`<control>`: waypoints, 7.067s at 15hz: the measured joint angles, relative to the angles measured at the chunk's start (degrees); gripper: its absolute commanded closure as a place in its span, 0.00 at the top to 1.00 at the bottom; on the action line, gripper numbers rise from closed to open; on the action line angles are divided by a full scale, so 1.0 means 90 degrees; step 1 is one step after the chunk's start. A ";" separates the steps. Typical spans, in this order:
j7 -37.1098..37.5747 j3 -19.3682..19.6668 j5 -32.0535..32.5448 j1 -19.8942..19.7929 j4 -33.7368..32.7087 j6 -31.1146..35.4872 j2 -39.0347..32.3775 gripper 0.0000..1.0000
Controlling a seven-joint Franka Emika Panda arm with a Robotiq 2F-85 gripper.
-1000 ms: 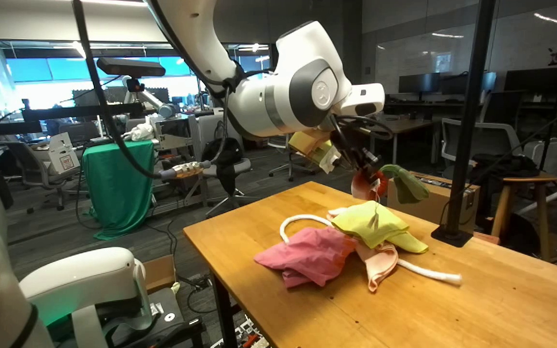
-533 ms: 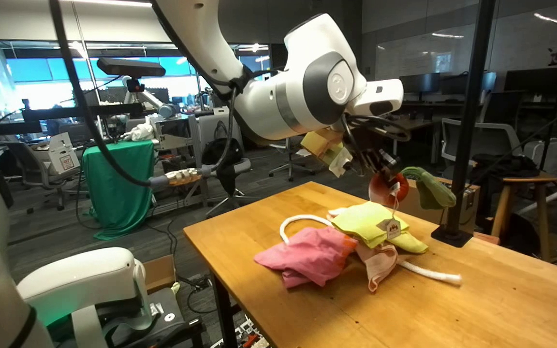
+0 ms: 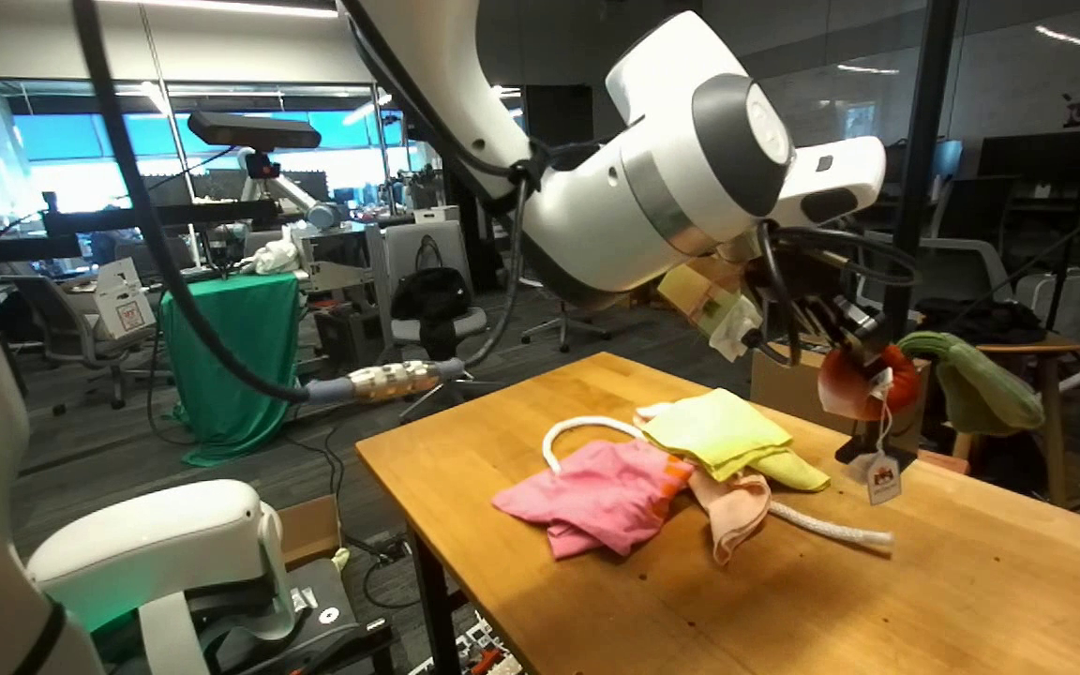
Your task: Move the radish toy, yellow towel and pink t-shirt to the right, move the peach t-shirt to the left
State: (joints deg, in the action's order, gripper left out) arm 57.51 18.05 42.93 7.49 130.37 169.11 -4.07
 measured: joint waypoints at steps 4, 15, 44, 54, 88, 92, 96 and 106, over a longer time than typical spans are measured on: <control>0.0727 0.0146 0.0305 -0.0002 -0.0675 -0.0005 -0.0657 0.09; 0.1514 0.0389 -0.0002 -0.0086 -0.2944 -0.1046 -0.2540 0.09; 0.2023 0.0396 -0.0840 -0.0491 -0.5433 -0.3012 -0.4206 1.00; 0.0208 -0.0727 -0.1898 -0.0496 -0.3684 -0.2503 -0.3118 1.00; -0.4862 -0.2233 -0.3699 0.0409 -0.1436 -0.1913 -0.2089 1.00; -0.4476 -0.1987 -0.3264 0.0758 -0.1437 -0.1815 -0.2232 1.00; -0.3997 -0.1736 -0.2804 0.1143 -0.1437 -0.1746 -0.2293 1.00; -0.3194 -0.1233 -0.2059 0.1525 -0.1456 -0.1594 -0.2395 1.00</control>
State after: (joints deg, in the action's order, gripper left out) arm 28.76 6.96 24.40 21.21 117.26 154.77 -25.62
